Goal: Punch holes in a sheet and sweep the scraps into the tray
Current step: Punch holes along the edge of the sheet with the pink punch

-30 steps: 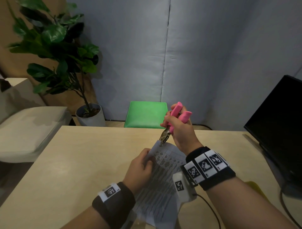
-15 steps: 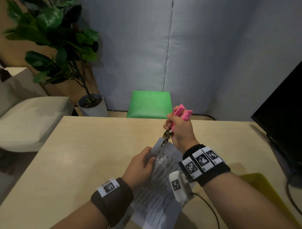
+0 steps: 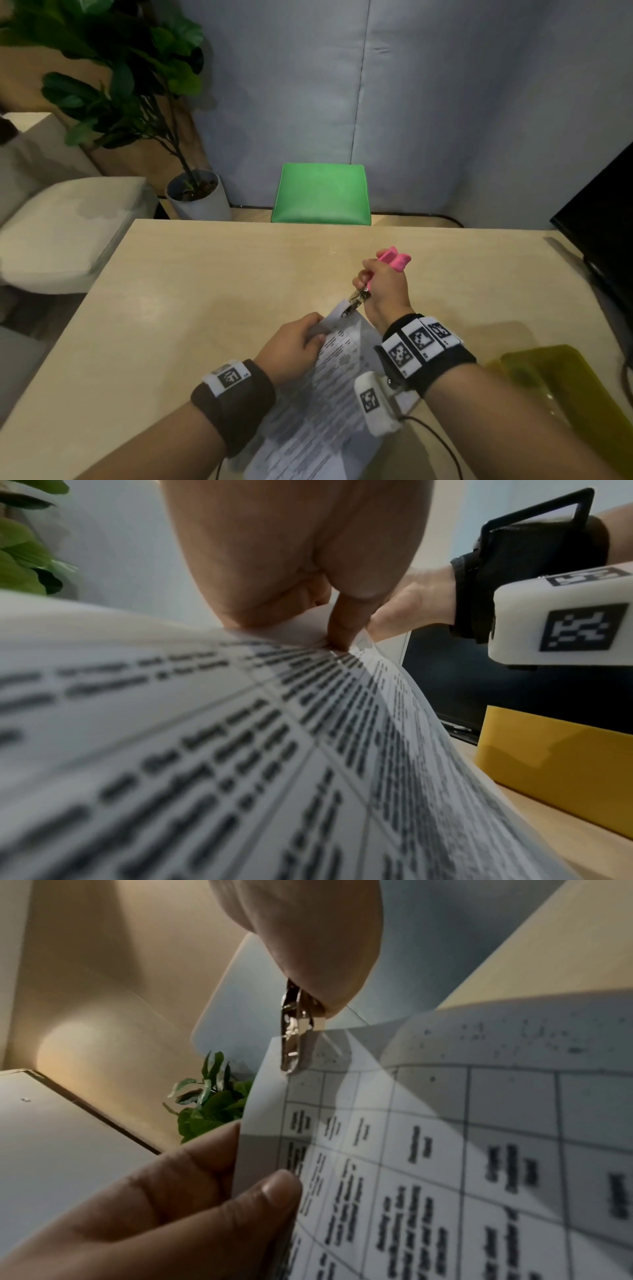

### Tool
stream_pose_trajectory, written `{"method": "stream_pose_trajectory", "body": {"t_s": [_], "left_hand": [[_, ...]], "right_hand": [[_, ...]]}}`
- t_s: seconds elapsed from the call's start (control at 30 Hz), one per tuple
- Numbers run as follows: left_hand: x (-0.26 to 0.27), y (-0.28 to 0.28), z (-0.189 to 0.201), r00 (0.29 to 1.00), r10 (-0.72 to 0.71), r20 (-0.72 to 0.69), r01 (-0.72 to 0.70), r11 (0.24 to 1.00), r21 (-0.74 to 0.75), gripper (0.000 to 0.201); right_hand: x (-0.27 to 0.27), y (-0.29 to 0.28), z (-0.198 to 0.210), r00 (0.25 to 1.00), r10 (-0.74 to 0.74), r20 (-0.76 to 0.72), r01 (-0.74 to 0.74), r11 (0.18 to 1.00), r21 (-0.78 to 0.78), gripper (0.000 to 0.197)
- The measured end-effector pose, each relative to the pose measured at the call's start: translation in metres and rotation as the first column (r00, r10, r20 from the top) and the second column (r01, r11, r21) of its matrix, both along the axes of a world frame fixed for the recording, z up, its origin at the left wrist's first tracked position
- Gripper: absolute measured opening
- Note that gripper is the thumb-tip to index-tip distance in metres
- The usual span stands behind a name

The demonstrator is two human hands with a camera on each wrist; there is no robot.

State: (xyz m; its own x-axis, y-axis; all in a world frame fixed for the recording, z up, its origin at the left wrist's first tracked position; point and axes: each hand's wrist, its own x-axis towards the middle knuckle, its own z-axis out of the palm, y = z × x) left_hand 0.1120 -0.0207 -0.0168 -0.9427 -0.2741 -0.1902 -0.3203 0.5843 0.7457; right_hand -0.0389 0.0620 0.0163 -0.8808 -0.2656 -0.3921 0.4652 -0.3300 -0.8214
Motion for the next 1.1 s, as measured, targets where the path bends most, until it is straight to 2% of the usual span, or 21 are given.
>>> {"method": "stream_pose_trajectory", "body": {"t_s": [0.3, 0.4, 0.5, 0.67, 0.83, 1.0, 1.1], "left_hand": [[-0.005, 0.002, -0.015, 0.995, 0.003, 0.101, -0.002, 1.0, -0.01, 0.002], [-0.01, 0.001, -0.016, 0.991, 0.023, 0.134, -0.024, 1.0, 0.012, 0.015], [-0.013, 0.001, -0.019, 0.988, 0.036, 0.151, -0.041, 0.999, 0.032, 0.014], [-0.014, 0.002, -0.025, 0.984, 0.052, 0.17, -0.058, 0.998, 0.031, 0.023], [-0.015, 0.002, -0.033, 0.981, 0.035, 0.193, -0.04, 0.999, 0.02, 0.017], [-0.018, 0.005, -0.041, 0.96, 0.015, 0.281, -0.021, 1.0, 0.016, 0.033], [-0.02, 0.005, -0.047, 0.949, 0.019, 0.316, -0.029, 0.999, 0.027, 0.034]], "right_hand": [[-0.004, -0.002, -0.034, 0.996, -0.07, 0.055, 0.065, 0.994, 0.089, 0.033], [-0.007, -0.003, -0.037, 0.995, -0.084, 0.056, 0.078, 0.992, 0.096, 0.033], [-0.01, -0.004, -0.043, 0.992, -0.098, 0.08, 0.09, 0.991, 0.101, 0.032], [-0.013, -0.006, -0.055, 0.986, -0.135, 0.097, 0.123, 0.985, 0.118, 0.032], [-0.014, -0.003, -0.067, 0.98, -0.152, 0.13, 0.132, 0.98, 0.151, 0.033], [-0.012, 0.002, -0.084, 0.975, -0.167, 0.147, 0.128, 0.962, 0.243, 0.033], [-0.011, 0.004, -0.092, 0.973, -0.167, 0.159, 0.123, 0.959, 0.255, 0.033]]}}
